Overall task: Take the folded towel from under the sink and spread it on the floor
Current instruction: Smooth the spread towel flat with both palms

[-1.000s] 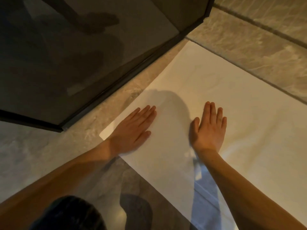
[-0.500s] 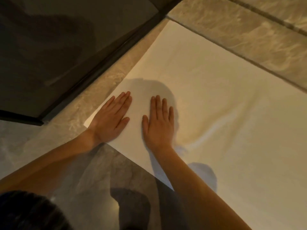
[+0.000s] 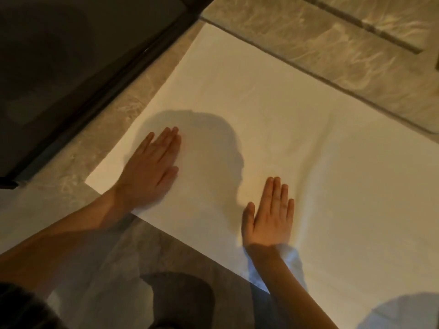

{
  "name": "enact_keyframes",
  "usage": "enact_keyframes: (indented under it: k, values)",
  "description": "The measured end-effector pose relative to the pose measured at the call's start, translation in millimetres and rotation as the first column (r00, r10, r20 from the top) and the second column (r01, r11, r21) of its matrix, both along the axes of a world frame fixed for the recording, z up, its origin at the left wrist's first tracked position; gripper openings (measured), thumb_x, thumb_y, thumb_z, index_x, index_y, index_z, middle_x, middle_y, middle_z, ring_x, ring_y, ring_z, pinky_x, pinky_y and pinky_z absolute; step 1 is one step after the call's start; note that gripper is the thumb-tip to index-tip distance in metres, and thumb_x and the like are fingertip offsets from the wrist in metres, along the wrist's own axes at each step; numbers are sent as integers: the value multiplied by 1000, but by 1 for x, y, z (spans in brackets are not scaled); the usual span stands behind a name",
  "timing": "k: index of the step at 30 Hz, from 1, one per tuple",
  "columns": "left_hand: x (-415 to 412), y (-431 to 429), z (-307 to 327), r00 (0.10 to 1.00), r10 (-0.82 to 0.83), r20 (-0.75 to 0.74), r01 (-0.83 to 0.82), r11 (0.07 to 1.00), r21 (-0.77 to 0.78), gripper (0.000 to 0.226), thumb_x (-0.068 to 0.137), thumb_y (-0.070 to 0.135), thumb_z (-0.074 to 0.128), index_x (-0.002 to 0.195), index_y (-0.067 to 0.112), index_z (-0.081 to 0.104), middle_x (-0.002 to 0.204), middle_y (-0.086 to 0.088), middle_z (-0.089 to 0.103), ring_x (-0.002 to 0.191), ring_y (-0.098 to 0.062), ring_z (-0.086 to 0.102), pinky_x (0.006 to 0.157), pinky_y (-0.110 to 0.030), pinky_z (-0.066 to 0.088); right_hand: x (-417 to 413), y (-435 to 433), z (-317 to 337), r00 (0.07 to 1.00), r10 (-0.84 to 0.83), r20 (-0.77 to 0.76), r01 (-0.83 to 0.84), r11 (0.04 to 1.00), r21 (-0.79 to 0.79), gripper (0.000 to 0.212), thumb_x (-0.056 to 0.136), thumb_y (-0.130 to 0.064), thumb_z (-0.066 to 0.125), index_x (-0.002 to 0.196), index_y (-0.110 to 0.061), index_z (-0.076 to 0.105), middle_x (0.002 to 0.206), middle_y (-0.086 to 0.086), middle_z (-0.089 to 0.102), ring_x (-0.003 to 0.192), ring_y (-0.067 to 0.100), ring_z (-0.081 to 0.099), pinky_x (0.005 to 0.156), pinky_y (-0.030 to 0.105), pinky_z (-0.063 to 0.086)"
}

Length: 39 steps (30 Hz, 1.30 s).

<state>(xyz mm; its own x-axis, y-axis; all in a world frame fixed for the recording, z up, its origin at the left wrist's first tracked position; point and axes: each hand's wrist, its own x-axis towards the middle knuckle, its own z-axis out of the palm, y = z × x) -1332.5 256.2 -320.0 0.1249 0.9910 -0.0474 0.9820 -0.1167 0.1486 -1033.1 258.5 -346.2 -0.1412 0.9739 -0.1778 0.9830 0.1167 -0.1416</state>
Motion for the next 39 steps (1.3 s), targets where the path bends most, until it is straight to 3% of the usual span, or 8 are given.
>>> enact_keyframes:
  k: [4, 10, 16, 20, 22, 26, 32, 39]
  values:
    - [99, 64, -6, 948, -308, 75, 297, 946, 130, 61, 102, 35, 24, 156, 6, 15, 164, -11, 13, 152, -21, 6, 123, -42, 8, 2, -1, -3, 1000, -9, -19, 9, 1000, 15, 67, 100, -46, 15, 157, -14, 0, 164, 2, -5, 151, 19, -7, 122, 39, -1]
    - [116, 95, -28, 937, -346, 51, 345, 938, 38, 61, 101, 34, 24, 155, 8, 19, 163, -12, 17, 151, -22, 10, 123, -43, 10, 11, -3, -2, 996, -8, -87, 9, 1000, 14, 65, 101, -47, 14, 157, -18, 2, 164, 0, -2, 151, 15, -6, 122, 34, -4]
    - [116, 96, -29, 934, -353, 49, 349, 934, 70, 59, 101, 33, 22, 154, 5, 22, 163, -12, 19, 151, -24, 14, 122, -44, 14, 78, -25, 18, 971, -238, -28, 236, 971, -46, 64, 100, -44, 11, 155, -19, -8, 162, -4, -15, 150, 12, -13, 123, 41, 5]
    - [115, 95, -28, 934, -353, 52, 349, 934, 78, 59, 102, 32, 25, 154, 5, 21, 163, -12, 18, 151, -23, 13, 122, -44, 13, 14, 29, 38, 949, -134, -285, 153, 987, 45, 64, 99, -39, 21, 155, -7, 16, 162, 8, 13, 151, 24, 8, 122, 37, 3]
    - [116, 96, -28, 933, -357, 41, 353, 932, 83, 58, 101, 30, 29, 153, 3, 26, 161, -13, 23, 150, -24, 16, 122, -45, 15, -28, 72, 39, 947, -40, -320, 62, 996, 58, 60, 101, -34, 26, 154, -5, 21, 161, 11, 19, 150, 26, 12, 122, 38, 4]
    - [114, 96, -29, 940, -339, 45, 336, 939, 70, 59, 102, 34, 25, 153, 4, 24, 161, -13, 24, 151, -22, 15, 122, -43, 13, -28, 112, 15, 985, 67, -157, -68, 998, -1, 59, 104, -38, 16, 157, -13, 6, 164, 3, 4, 151, 21, 0, 122, 38, -1]
    - [112, 95, -28, 941, -335, 48, 332, 941, 61, 60, 103, 37, 20, 156, 8, 16, 165, -8, 14, 152, -19, 7, 123, -41, 9, 103, 99, 7, 980, -194, -41, 197, 977, 80, 65, 99, -40, 17, 156, -10, 11, 163, 6, 12, 151, 21, 8, 122, 39, 5]
    - [118, 95, -26, 943, -319, 93, 315, 947, 56, 63, 101, 38, 22, 155, 6, 19, 164, -10, 17, 152, -20, 9, 123, -41, 8, 135, 93, 10, 985, -172, -30, 174, 982, 72, 66, 100, -45, 11, 157, -13, 6, 165, 2, 6, 151, 17, 1, 123, 39, 5]
